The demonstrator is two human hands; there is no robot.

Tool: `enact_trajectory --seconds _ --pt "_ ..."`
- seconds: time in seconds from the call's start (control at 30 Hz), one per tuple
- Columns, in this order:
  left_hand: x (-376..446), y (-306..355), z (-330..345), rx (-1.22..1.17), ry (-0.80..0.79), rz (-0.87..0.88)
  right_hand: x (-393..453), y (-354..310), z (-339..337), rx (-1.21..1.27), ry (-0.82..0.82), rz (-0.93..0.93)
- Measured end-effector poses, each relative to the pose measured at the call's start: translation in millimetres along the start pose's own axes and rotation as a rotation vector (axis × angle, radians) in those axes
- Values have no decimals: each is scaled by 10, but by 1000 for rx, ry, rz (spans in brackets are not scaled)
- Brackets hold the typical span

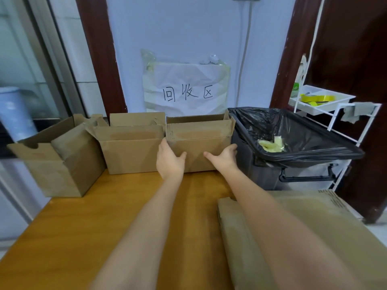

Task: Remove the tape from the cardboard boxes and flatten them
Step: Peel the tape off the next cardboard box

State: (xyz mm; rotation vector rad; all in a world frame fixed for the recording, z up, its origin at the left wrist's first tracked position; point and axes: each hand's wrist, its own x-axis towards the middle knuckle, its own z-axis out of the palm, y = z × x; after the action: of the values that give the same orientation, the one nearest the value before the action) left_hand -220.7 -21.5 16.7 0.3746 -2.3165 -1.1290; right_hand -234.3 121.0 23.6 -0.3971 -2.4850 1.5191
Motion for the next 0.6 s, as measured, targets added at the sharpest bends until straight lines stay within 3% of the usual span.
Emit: enact_trajectory --seconds 0.17,0.37,0.6 --pt "-91 114 -276 -46 -40 14 -268 -181 -172 -27 -9 -21" --pt "-217 349 -728 -143 -30 -51 -640 -625 -520 -345 11 -181" --pt "-606 617 -1286 -282 9 -36 -1170 -986 -935 -453 80 -264"
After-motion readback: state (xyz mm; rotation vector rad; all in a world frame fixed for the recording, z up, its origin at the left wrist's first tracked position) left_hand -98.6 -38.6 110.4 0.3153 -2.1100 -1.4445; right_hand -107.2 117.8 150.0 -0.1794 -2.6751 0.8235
